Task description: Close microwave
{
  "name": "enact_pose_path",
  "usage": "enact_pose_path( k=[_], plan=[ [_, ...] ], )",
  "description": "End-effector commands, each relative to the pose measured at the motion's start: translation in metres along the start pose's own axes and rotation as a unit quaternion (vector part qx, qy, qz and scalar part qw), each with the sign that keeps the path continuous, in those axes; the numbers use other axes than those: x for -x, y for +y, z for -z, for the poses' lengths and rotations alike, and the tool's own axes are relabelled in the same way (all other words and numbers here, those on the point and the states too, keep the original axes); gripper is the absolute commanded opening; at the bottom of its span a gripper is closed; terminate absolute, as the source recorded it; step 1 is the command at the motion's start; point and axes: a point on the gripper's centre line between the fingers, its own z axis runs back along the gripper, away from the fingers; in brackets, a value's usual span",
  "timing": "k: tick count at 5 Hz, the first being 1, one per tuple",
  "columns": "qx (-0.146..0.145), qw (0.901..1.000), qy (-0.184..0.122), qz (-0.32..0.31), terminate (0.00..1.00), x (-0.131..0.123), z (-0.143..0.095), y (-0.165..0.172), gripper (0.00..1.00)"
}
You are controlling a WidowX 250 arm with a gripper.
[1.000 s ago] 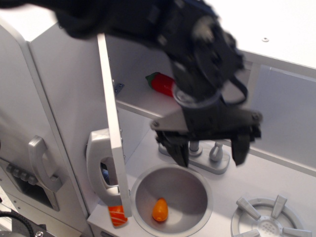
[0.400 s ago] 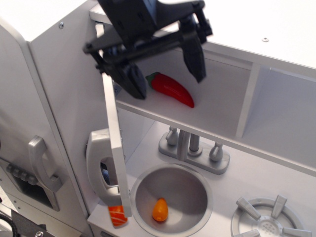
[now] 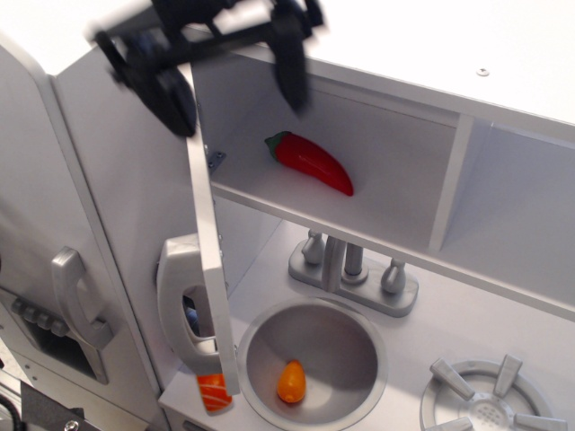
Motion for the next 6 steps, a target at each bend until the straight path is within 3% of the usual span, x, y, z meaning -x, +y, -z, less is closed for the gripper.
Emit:
enact_pose_path(
  k=[1,3,4,5,6],
  plan=[
    [-0.016,0.9995,-0.026,-0.008,0.0,-0.009,0.0,0.03,1.0],
    [-0.044,0.9986,-0.024,-0.013,0.0,0.003,0.034,0.045,1.0],
    [-0.035,0.9987,-0.035,-0.016,0.0,0.014,0.052,0.039,1.0],
    [0.006,0.9985,-0.041,-0.036,0.0,0.014,0.062,0.022,1.0],
    [0.014,0.9977,-0.05,-0.043,0.0,0.014,0.07,0.004,1.0]
  ],
)
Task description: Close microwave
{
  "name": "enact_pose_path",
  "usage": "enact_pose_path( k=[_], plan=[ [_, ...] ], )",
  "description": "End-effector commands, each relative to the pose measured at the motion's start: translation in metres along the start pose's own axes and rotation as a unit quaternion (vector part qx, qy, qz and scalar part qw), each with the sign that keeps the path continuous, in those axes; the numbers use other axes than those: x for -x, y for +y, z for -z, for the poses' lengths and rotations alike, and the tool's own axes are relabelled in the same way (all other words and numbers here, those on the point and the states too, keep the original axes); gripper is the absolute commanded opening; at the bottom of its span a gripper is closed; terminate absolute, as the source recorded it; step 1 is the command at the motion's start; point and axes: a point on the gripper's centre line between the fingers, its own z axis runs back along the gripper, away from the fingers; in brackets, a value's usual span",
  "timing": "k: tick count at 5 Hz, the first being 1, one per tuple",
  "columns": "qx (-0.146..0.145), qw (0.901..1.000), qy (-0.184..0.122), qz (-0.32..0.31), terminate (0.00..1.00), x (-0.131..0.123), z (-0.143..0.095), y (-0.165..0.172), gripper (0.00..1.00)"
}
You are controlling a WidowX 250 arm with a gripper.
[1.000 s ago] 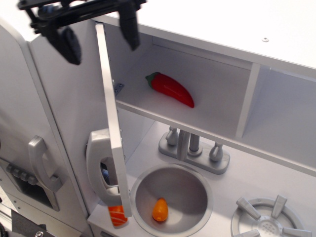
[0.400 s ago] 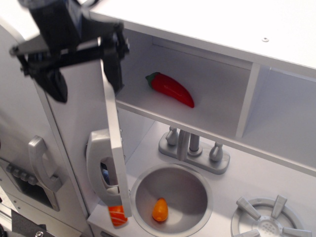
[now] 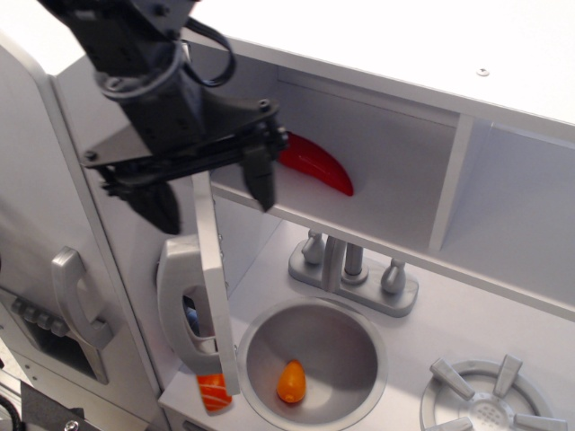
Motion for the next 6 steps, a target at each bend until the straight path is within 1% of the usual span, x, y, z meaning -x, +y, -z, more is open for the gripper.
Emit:
enact_pose_path(
  k=[1,2,3,4,5,6],
  plan=[
    [0.021,0.9995,-0.018,-0.016,0.0,-0.003,0.007,-0.033,1.0],
    [0.03,0.9993,-0.005,-0.021,0.0,-0.003,0.003,-0.052,1.0],
    [0.048,0.9985,0.016,-0.02,0.0,-0.005,-0.003,-0.072,1.0],
    [0.065,0.9974,0.024,-0.019,0.0,-0.006,-0.01,-0.091,1.0],
    [0.087,0.9954,0.04,-0.011,0.0,-0.002,-0.027,-0.099,1.0],
    [0.094,0.9933,0.061,0.028,0.0,0.015,-0.044,-0.076,1.0]
  ],
)
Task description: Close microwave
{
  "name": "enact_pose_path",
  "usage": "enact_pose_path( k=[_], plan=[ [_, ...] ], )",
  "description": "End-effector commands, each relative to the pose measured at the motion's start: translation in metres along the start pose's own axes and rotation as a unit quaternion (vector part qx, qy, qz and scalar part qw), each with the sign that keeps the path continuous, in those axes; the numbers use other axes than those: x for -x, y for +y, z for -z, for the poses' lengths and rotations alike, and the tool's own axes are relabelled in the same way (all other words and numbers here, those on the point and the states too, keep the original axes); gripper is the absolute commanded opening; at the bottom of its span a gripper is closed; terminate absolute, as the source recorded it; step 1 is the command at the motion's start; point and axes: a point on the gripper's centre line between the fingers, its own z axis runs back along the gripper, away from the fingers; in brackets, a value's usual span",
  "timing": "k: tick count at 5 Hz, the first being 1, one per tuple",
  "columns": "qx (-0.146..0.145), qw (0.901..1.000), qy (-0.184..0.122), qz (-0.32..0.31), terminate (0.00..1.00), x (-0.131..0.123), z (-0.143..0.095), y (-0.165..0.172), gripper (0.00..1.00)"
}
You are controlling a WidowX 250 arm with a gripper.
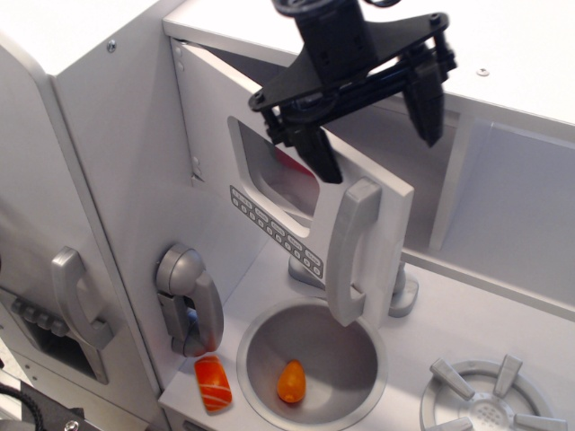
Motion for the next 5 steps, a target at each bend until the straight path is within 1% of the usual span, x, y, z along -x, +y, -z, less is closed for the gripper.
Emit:
enact_pose_path(
  k=[1,2,3,4,5],
  plan=[
    [0.009,0.9956,0.029,0.089,0.0,0.025,-0.037,0.049,1.0],
    [-0.024,0.9943,0.03,0.1,0.0,0.027,-0.04,0.079,1.0],
    [-0.058,0.9952,0.02,0.076,0.0,0.014,-0.03,0.101,1.0],
    [-0.102,0.9909,-0.012,0.087,0.0,0.001,-0.007,0.112,1.0],
    [-0.107,0.9828,-0.026,0.148,0.0,-0.01,0.014,0.106,1.0]
  ],
)
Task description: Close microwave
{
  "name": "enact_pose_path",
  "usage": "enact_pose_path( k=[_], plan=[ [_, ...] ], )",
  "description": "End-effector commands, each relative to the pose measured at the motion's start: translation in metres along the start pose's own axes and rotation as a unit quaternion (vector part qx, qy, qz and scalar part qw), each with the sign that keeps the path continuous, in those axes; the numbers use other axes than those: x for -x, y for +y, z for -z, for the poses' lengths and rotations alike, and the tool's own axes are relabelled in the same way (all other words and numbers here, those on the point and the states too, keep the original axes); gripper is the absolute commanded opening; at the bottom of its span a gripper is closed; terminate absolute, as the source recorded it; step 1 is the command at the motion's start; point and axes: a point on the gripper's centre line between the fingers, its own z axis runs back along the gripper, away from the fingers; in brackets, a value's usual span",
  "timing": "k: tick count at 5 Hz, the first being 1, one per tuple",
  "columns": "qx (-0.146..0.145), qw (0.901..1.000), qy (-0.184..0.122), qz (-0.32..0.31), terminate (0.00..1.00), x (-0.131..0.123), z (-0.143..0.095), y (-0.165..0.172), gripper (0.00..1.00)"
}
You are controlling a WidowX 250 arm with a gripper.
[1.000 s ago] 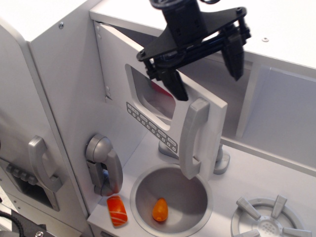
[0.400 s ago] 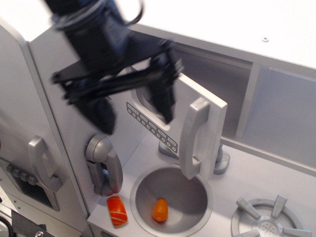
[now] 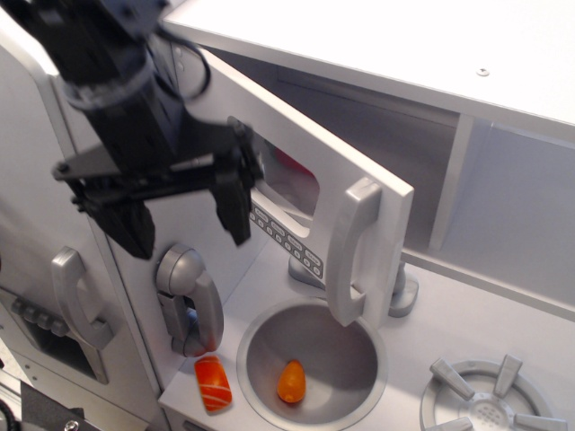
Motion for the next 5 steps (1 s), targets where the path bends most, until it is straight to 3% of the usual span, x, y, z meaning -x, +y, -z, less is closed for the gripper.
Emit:
enact_pose_path(
  k=[1,2,3,4,5],
  plan=[
    [-0.002,0.9947,-0.042,0.094,0.0,-0.027,0.018,-0.017,1.0],
    [0.01,0.9921,-0.012,0.124,0.0,-0.038,0.024,-0.03,1.0],
    [0.025,0.9883,-0.021,0.149,0.0,-0.044,0.026,-0.04,1.0],
    [0.03,0.9903,-0.027,0.133,0.0,-0.05,0.025,-0.05,1.0],
    [0.057,0.9914,-0.038,0.111,0.0,-0.057,0.018,-0.058,1.0]
  ],
)
